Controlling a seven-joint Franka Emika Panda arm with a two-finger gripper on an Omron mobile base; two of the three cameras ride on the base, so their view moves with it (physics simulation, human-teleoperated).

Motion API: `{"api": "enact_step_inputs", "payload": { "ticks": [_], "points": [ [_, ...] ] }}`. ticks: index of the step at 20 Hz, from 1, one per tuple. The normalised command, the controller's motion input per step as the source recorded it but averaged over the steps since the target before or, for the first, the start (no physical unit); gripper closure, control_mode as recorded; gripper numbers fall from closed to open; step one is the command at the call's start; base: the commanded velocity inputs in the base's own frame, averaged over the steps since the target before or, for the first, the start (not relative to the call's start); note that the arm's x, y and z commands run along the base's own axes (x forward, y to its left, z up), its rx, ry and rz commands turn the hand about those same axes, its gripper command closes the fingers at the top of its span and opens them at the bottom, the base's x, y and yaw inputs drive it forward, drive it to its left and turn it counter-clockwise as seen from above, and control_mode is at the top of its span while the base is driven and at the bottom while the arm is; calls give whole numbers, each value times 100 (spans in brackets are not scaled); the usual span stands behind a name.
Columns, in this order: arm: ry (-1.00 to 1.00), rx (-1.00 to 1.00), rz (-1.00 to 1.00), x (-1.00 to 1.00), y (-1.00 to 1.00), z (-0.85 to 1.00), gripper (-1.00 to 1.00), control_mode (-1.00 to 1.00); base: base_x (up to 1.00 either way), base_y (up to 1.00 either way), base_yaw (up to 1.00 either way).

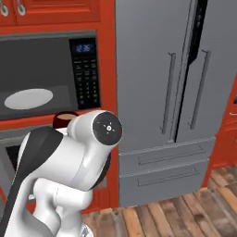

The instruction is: Pick the cup of tea, navigate to the dining table, and place it on the saucer.

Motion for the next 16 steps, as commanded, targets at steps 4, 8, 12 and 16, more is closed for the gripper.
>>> {"api": "enact_step_inputs", "payload": {
  "ticks": [4,8,12,16],
  "points": [
    [0,0,0,0,0,0,100,100,7,1,-85],
    [0,0,0,0,0,0,100,100,2,0,-87],
    [0,0,0,0,0,0,100,100,0,10,-93],
    [0,0,0,0,0,0,100,100,0,20,-97]
  ]
}}
